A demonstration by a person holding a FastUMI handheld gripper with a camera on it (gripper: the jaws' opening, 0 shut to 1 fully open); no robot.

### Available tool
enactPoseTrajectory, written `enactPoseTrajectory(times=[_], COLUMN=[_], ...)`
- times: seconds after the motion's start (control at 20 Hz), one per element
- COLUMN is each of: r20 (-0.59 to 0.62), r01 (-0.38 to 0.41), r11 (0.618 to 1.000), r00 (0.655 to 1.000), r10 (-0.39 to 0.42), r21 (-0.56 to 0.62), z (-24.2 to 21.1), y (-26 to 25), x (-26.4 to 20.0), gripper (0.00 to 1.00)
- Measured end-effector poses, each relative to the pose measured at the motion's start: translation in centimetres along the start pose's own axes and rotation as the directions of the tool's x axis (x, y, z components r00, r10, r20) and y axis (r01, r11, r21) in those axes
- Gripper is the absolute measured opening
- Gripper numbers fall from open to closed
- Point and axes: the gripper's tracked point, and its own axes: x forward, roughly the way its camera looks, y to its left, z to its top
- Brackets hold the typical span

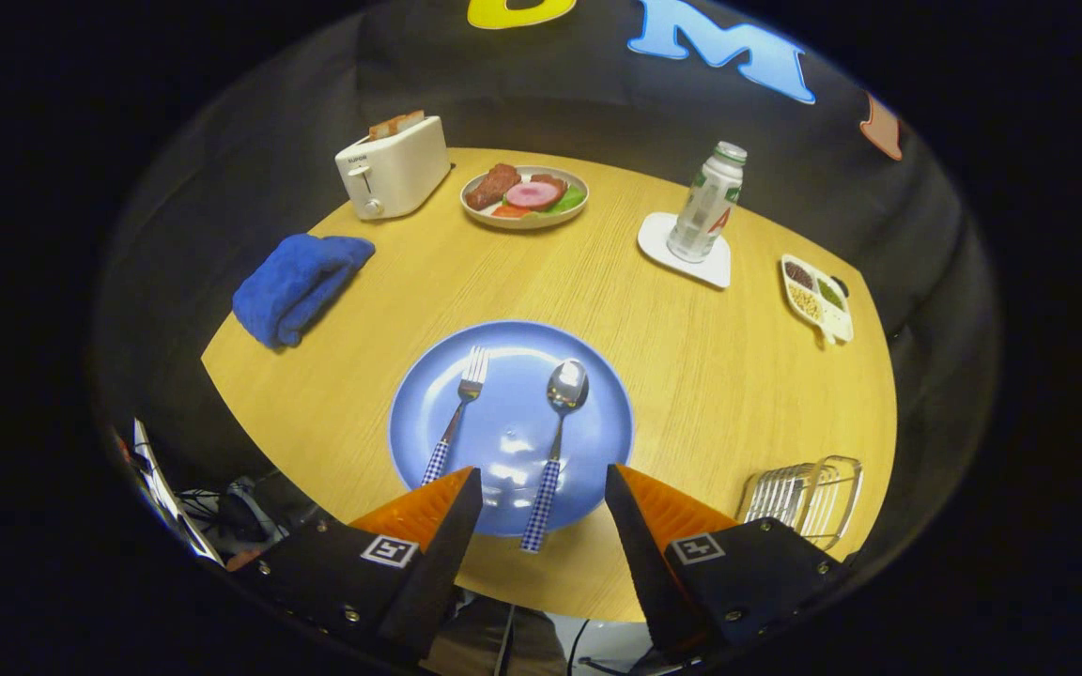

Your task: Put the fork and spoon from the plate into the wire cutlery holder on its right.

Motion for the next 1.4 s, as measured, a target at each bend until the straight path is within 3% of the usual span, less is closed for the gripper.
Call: enactPoseTrajectory(times=[0.2, 0.25, 0.45, 0.5, 0.6, 1.0, 1.05, 1.15, 1.4], r20=[-0.05, -0.061, -0.123, -0.14, -0.178, -0.326, -0.338, -0.345, -0.353], r01=[0.025, 0.028, 0.026, 0.058, 0.081, 0.07, 0.049, 0.013, -0.054], r11=[1.0, 1.0, 1.0, 0.998, 0.995, 0.996, 0.998, 1.0, 0.991], r00=[0.998, 0.998, 0.992, 0.988, 0.98, 0.942, 0.94, 0.938, 0.936], r10=[-0.025, -0.029, -0.027, -0.063, -0.091, -0.083, -0.056, -0.018, 0.007], r21=[-0.004, -0.011, -0.014, -0.036, -0.06, -0.05, -0.03, -0.017, -0.123], z=[-0.7, -0.8, -1.5, -1.6, -2.4, -4.1, -3.2, -3.6, -2.4], y=[-0.7, -0.9, -0.4, -0.9, -1.2, -0.8, -1.0, -0.6, -1.3], x=[1.6, 1.9, 3.3, 2.9, 4.2, 4.5, 5.5, 5.6, 2.3], gripper=[0.7, 0.63, 0.62, 0.62, 0.26, 0.27, 0.1, 0.09, 0.09])
